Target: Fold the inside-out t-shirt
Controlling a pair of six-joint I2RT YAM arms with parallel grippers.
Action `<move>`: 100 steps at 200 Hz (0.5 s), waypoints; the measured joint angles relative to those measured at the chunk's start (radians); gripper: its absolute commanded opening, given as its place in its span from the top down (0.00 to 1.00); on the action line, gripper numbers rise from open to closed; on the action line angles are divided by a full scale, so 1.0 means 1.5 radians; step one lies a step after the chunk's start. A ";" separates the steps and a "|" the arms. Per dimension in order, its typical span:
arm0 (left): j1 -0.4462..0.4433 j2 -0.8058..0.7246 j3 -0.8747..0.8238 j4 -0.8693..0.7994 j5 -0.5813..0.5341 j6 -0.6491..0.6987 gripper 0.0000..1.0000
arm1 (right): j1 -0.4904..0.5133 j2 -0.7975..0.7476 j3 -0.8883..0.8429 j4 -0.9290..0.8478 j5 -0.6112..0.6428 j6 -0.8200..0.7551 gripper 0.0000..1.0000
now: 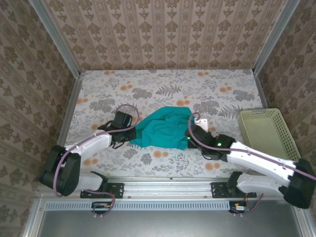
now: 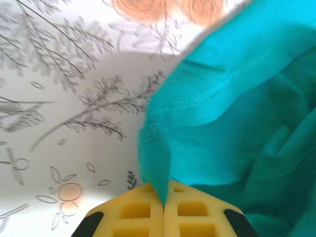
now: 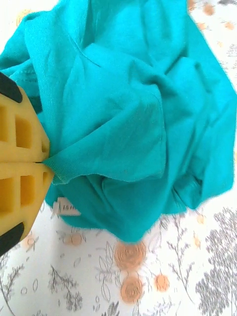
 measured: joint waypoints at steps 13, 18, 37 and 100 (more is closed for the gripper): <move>0.025 -0.058 -0.001 -0.002 0.002 0.000 1.00 | -0.041 -0.055 -0.022 -0.005 -0.016 -0.007 1.00; 0.037 -0.089 -0.003 -0.003 0.001 0.000 1.00 | -0.059 -0.073 -0.031 -0.006 -0.023 -0.010 1.00; 0.080 -0.212 -0.007 -0.009 -0.006 0.000 1.00 | -0.117 -0.116 -0.057 -0.006 -0.063 -0.031 1.00; 0.142 -0.327 -0.025 -0.070 -0.050 -0.005 1.00 | -0.252 -0.025 -0.100 0.055 -0.190 -0.067 0.97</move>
